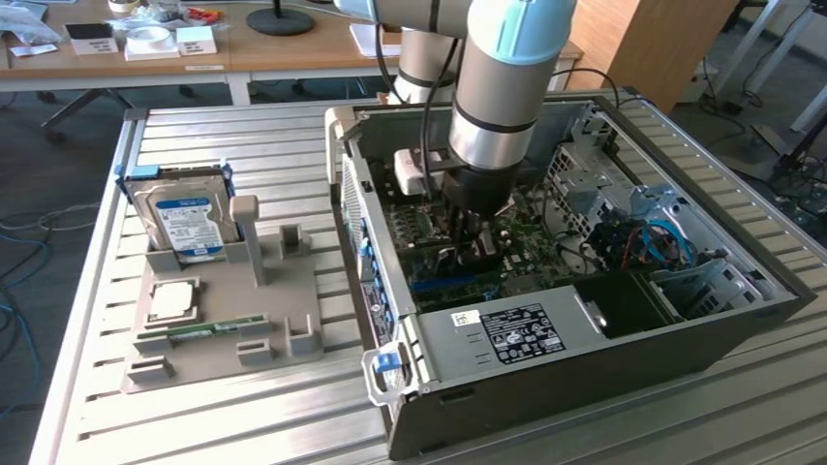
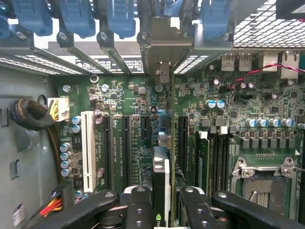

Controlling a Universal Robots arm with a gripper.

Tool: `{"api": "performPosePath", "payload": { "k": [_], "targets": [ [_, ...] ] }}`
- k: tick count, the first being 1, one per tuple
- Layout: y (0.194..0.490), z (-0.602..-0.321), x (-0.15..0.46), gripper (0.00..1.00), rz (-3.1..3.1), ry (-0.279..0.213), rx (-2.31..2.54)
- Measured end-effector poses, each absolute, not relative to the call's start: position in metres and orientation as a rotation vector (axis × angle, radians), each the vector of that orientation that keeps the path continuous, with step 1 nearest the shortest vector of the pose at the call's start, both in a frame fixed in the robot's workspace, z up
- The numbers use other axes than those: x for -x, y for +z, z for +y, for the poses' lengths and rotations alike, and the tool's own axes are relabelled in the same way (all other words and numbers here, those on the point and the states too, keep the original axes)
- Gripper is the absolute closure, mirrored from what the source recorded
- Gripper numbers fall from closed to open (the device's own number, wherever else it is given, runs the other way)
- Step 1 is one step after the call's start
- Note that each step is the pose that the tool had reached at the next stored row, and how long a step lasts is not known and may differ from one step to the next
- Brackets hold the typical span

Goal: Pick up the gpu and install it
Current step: 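Insert the gpu into the slot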

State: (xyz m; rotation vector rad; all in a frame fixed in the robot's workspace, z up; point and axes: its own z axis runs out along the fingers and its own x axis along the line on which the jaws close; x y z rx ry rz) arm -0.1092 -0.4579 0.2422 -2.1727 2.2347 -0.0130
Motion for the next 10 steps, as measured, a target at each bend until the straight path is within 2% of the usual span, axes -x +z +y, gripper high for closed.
{"api": "performPosePath", "payload": {
  "k": [10],
  "targets": [
    [0.2391,-0.4579,0.1096,0.73,2.235,-0.013,2.173]
  ]
}}
